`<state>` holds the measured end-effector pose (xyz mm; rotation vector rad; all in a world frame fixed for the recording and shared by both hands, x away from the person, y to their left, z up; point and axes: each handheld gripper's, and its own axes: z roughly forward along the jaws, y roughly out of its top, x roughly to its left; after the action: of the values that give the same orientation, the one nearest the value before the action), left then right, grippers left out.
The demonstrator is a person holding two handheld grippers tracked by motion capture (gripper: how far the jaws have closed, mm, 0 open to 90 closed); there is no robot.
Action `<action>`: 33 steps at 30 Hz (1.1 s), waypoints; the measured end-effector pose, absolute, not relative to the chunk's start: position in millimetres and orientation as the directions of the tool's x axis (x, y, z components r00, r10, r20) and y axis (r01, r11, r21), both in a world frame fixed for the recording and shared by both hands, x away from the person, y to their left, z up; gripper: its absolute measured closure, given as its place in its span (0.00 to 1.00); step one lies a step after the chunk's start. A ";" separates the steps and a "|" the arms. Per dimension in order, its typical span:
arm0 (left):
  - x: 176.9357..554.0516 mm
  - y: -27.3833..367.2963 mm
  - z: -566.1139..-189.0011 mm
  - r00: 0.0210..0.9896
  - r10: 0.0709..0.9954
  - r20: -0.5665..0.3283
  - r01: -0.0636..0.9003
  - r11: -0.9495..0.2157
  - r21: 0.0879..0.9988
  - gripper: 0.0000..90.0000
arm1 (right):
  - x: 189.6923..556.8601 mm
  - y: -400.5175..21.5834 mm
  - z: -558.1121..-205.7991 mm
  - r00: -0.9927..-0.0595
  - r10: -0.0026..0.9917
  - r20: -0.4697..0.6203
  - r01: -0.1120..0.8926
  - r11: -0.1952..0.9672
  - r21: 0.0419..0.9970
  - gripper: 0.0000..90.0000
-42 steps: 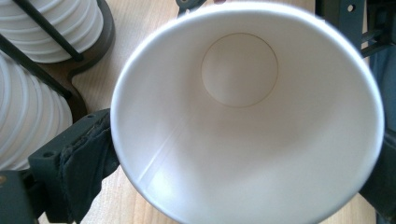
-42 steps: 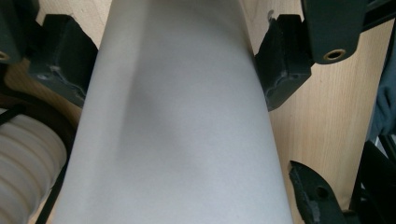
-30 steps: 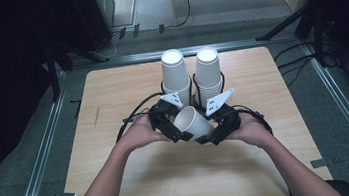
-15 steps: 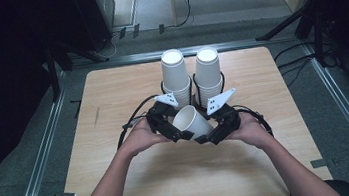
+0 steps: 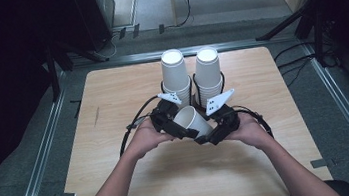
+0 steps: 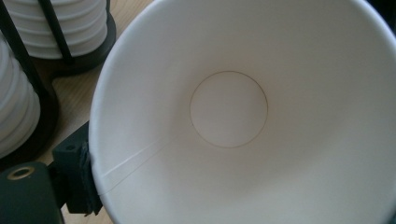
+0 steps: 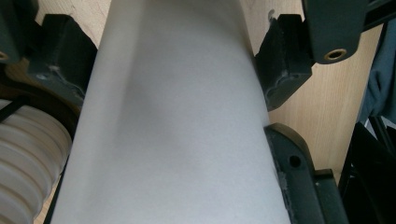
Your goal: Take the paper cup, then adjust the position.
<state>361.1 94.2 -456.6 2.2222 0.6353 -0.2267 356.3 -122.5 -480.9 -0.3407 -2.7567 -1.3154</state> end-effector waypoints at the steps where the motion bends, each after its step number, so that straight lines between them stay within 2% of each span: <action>1: 360.9 94.2 -456.1 0.858 0.370 -0.356 0.512 -0.558 0.653 0.09 | 356.3 -122.6 -480.9 -0.973 0.169 0.157 0.228 0.609 0.759 0.24; 4: 357.9 92.8 -454.0 0.875 0.369 -0.315 0.480 -0.566 0.670 0.10 | 356.0 -122.0 -480.4 -0.975 0.169 0.147 0.221 0.611 0.760 0.23; 9: 358.4 93.0 -454.4 0.874 0.363 -0.324 0.484 -0.576 0.659 0.11 | 355.9 -120.3 -480.8 -0.972 0.174 0.156 0.231 0.623 0.747 0.22; 13: 358.4 95.2 -452.4 0.874 0.363 -0.324 0.483 -0.572 0.663 0.11 | 355.4 -119.3 -479.3 -0.968 0.193 0.160 0.247 0.636 0.731 0.15; 17: 359.4 97.6 -451.7 0.872 0.362 -0.328 0.487 -0.580 0.653 0.11 | 355.9 -120.4 -479.9 -0.962 0.207 0.178 0.272 0.654 0.706 0.15; 24: 358.4 103.6 -447.3 0.880 0.395 -0.262 0.465 -0.613 0.639 0.11 | 354.2 -124.7 -478.3 -0.967 0.195 0.163 0.253 0.681 0.687 0.15; 33: 357.2 112.3 -444.6 0.888 0.417 -0.194 0.442 -0.655 0.613 0.11 | 354.1 -135.3 -471.9 -0.953 0.256 0.164 0.296 0.666 0.684 0.15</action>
<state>357.2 112.3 -444.6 2.3656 0.6135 -0.0470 354.1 -135.3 -471.9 -0.4672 -2.8186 -1.1719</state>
